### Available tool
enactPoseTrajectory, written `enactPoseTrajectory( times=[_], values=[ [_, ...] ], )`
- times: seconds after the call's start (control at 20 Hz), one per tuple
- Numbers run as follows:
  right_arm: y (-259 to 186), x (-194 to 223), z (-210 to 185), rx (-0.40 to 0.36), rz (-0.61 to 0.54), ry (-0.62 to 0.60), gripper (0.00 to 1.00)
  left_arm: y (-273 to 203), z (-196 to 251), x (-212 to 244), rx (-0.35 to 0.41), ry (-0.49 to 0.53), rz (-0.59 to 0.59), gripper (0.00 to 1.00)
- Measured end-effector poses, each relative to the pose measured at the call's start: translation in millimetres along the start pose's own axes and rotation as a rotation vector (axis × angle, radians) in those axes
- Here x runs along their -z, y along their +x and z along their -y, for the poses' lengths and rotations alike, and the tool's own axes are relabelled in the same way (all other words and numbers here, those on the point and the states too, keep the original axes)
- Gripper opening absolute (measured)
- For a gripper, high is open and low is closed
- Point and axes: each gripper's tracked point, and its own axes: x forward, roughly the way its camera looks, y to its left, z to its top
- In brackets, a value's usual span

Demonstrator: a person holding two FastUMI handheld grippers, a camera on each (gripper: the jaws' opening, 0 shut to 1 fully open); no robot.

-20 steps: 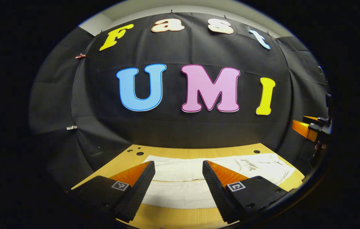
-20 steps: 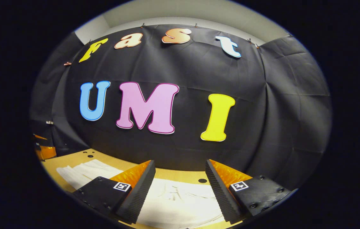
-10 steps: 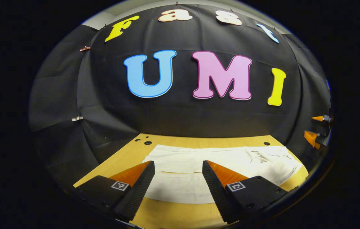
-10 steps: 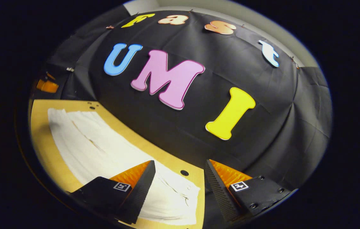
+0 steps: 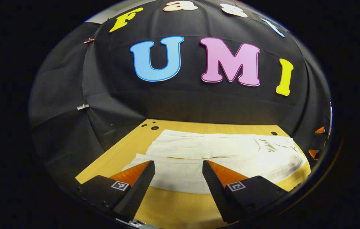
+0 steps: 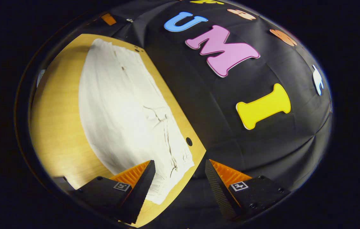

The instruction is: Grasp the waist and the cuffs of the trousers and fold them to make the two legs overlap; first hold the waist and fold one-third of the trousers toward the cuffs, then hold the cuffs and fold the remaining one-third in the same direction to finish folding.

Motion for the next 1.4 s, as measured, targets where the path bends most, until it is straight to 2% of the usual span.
enactPoseTrajectory(
  times=[0.3,0.4,0.55,0.7,0.9,1.05,1.15,1.2,1.25,1.3,1.35,1.4],
  values=[
    [7,62,-47,-0.165,-0.074,-0.173,0.97,2,10,4,0.009,0.052,-0.015,0.96],
    [12,87,-53,-0.171,-0.114,-0.259,0.97,3,14,7,0.008,0.056,-0.022,0.95],
    [23,113,-67,-0.216,-0.161,-0.306,0.97,1,18,9,0.005,0.064,-0.030,0.94],
    [36,106,-68,-0.207,-0.128,-0.366,0.96,-1,19,9,-0.006,0.073,-0.034,0.94],
    [61,99,-63,-0.159,-0.108,-0.456,0.93,0,16,11,-0.026,0.072,-0.047,0.94],
    [80,99,-61,-0.146,-0.121,-0.441,0.93,6,4,20,-0.058,0.059,-0.070,0.98],
    [82,103,-66,-0.164,-0.149,-0.401,0.81,9,-10,31,-0.089,0.047,-0.099,0.98],
    [81,105,-70,-0.175,-0.156,-0.397,0.67,9,-18,35,-0.106,0.038,-0.113,0.98],
    [79,108,-73,-0.184,-0.160,-0.404,0.61,8,-26,40,-0.121,0.029,-0.123,0.98],
    [79,110,-77,-0.199,-0.164,-0.412,0.43,8,-35,43,-0.138,0.022,-0.131,0.98],
    [77,112,-79,-0.206,-0.171,-0.417,0.44,8,-45,48,-0.155,0.019,-0.140,0.98],
    [78,111,-79,-0.200,-0.176,-0.422,0.24,8,-56,52,-0.172,0.024,-0.149,0.98]
  ],
)
